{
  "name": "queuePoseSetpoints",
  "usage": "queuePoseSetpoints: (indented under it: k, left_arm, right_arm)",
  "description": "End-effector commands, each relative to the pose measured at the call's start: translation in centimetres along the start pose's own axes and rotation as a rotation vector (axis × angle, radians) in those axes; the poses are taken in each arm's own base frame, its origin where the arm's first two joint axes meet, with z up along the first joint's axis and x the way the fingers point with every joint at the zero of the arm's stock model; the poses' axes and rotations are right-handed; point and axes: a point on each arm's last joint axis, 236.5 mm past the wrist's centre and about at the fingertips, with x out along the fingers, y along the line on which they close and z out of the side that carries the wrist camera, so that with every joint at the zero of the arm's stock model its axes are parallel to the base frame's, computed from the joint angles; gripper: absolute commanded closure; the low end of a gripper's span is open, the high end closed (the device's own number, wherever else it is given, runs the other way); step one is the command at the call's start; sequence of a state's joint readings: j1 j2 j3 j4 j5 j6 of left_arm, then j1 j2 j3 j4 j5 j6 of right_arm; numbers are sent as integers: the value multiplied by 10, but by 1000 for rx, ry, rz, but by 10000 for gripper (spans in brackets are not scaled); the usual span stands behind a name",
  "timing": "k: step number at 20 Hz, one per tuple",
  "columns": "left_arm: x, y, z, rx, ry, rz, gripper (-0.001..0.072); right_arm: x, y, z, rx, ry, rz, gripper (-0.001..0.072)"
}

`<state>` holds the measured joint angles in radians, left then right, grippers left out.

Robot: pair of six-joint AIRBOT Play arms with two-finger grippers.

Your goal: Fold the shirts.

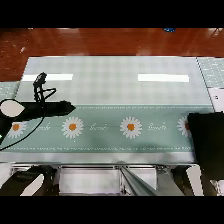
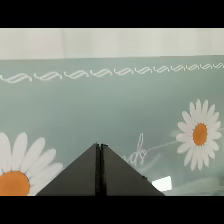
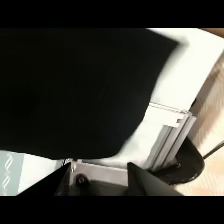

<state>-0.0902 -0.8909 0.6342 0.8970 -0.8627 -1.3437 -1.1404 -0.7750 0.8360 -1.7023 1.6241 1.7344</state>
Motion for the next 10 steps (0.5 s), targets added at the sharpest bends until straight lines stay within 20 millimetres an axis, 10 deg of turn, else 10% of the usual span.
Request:
queuePoseSetpoints:
  k: [1, 4, 6, 8, 10]
  left_arm:
    - [-13, 18, 46, 33, -160, 67, 689]
    - [-73, 18, 135, 32, -378, 95, 689]
    - [-113, -13, 193, 85, -497, 61, 689]
    - [-130, -64, 223, 174, -512, -19, 690]
    - [-122, -107, 221, 269, -478, -70, 690]
  right_arm:
    - [11, 8, 24, 22, -82, 39, 306]
    - [-59, 107, 85, -63, -313, 470, 655]
    - [-143, 202, 93, -272, -466, 814, 688]
    - [-197, 279, 47, -557, -507, 958, 688]
    - [-194, 327, -27, -886, -484, 920, 688]
